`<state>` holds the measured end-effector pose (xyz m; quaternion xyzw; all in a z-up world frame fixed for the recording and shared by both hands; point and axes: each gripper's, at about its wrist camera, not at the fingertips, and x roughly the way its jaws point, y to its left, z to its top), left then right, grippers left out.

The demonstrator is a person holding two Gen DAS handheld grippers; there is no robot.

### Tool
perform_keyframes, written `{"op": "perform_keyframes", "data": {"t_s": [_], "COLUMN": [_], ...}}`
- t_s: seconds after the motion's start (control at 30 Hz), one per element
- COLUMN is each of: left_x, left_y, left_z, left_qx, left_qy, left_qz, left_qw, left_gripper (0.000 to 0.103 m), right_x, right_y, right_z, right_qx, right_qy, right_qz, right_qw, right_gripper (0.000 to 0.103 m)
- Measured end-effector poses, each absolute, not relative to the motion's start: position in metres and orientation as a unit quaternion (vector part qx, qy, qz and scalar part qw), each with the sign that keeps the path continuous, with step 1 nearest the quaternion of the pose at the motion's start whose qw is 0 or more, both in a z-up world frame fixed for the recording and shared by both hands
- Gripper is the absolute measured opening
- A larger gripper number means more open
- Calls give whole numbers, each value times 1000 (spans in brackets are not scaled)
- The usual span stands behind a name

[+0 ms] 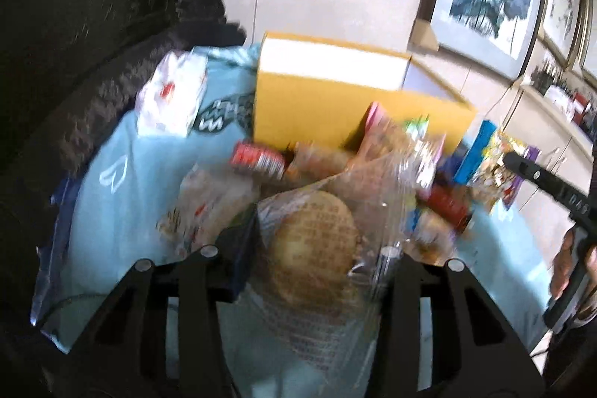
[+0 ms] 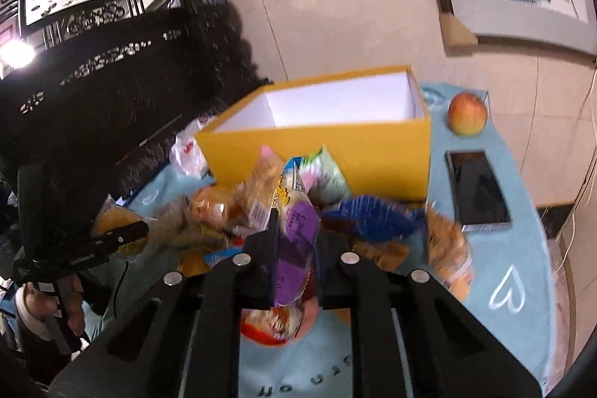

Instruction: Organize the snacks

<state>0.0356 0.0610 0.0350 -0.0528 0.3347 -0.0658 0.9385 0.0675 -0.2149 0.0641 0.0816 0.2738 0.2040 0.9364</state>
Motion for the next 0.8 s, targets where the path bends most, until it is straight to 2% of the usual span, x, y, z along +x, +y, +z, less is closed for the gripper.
{"op": "perform_keyframes", "data": {"t_s": [0.17, 0.33, 0.5, 0.57, 0.6, 0.63, 0.67, 0.7, 0.73, 0.8], "left_x": [80, 161, 242, 263, 274, 278, 279, 275, 270, 262], "left_y": [36, 13, -11, -17, -20, -19, -18, -17, -14, -8], "left_z": [85, 119, 107, 95, 84, 79, 73, 71, 71, 73], "left_qx": [-69, -107, -104, -99, -97, -97, -98, -100, -102, -112], "left_qy": [290, 278, 324, 347, 364, 375, 380, 368, 358, 352], "left_qz": [-80, -70, -60, -55, -48, -39, -27, -19, -20, -21], "left_qw": [951, 952, 939, 931, 925, 921, 919, 924, 928, 929], "left_gripper": [44, 44, 44, 45, 59, 87, 94, 96, 98, 101], "right_x": [96, 144, 201, 223, 227, 232, 233, 230, 227, 215], "right_y": [-222, -223, -223, -222, -220, -220, -224, -226, -229, -235], "right_z": [102, 118, 99, 87, 81, 76, 73, 72, 73, 79], "right_qx": [71, 55, 46, 41, 36, 35, 45, 51, 57, 62], "right_qy": [215, 183, 212, 240, 253, 263, 263, 256, 246, 226], "right_qz": [188, 143, 110, 93, 85, 74, 64, 62, 60, 62], "right_qw": [956, 971, 970, 965, 963, 961, 962, 963, 966, 970], "right_gripper": [15, 15, 15, 19, 22, 31, 41, 46, 58, 59]}}
